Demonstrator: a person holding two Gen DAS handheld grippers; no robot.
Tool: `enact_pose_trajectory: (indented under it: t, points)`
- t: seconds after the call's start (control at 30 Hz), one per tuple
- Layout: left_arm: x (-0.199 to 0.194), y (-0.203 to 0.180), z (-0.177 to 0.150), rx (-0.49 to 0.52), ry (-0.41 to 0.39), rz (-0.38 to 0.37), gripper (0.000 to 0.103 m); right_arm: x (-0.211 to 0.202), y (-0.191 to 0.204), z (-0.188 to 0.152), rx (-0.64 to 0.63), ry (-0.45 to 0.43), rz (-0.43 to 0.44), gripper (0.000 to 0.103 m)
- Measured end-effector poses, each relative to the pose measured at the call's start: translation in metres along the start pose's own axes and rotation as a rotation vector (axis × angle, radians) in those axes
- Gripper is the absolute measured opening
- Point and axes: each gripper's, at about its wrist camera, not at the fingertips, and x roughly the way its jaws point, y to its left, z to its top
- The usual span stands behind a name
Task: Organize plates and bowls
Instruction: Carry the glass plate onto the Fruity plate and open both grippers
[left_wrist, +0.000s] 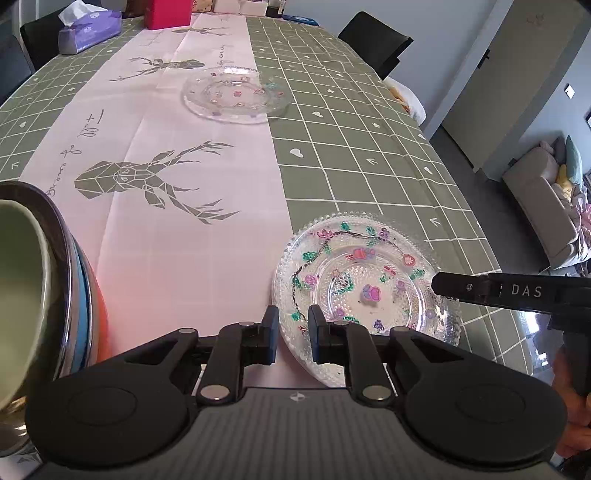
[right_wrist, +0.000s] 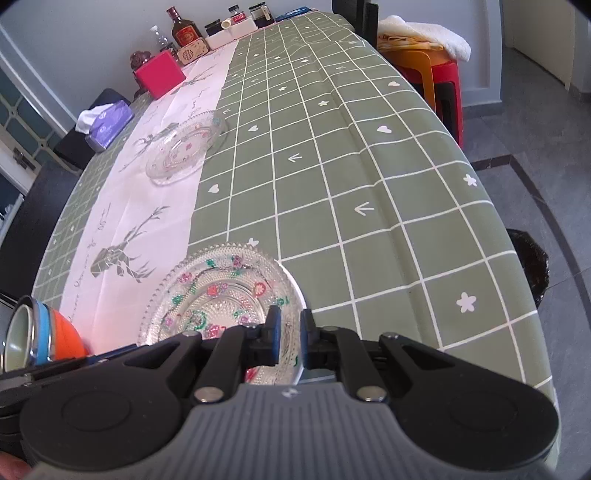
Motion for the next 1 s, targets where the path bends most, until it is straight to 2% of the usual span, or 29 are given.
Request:
enact_pose_trajectory:
  t: [0.1, 0.33, 0.47, 0.53, 0.6, 0.73, 0.87, 1.0]
  points:
    - [-0.001, 0.000, 0.001, 0.003, -0.001, -0.005, 0.018, 0.001, 0.003, 0.000, -0.016, 0.006, -0.029, 0.007]
    - [0.000, 0.001, 0.001, 0.003, 0.001, -0.005, 0.018, 0.000, 0.002, 0.000, -0.013, 0.010, -0.032, 0.007]
    - [0.001, 0.004, 0.002, -0.029, 0.006, -0.012, 0.021, -0.003, 0.002, 0.002, -0.011, -0.001, -0.042, 0.011]
    - [-0.002, 0.004, 0.002, -0.031, -0.003, -0.014, 0.027, -0.005, 0.001, 0.002, -0.007, -0.001, -0.055, 0.016]
    - [-0.006, 0.003, 0.002, -0.030, -0.019, -0.009, 0.031, -0.007, 0.001, 0.002, -0.004, -0.003, -0.059, 0.033]
    - [-0.014, 0.001, 0.006, -0.025, -0.030, -0.024, 0.035, -0.012, 0.004, 0.003, -0.016, -0.008, -0.069, 0.034]
    - [-0.024, 0.000, 0.013, -0.030, 0.000, -0.082, 0.036, -0.017, 0.010, 0.007, -0.026, -0.014, -0.069, 0.041]
    - [-0.038, -0.001, 0.026, 0.000, 0.020, -0.137, 0.036, -0.023, 0.019, 0.017, -0.040, -0.012, -0.048, 0.044]
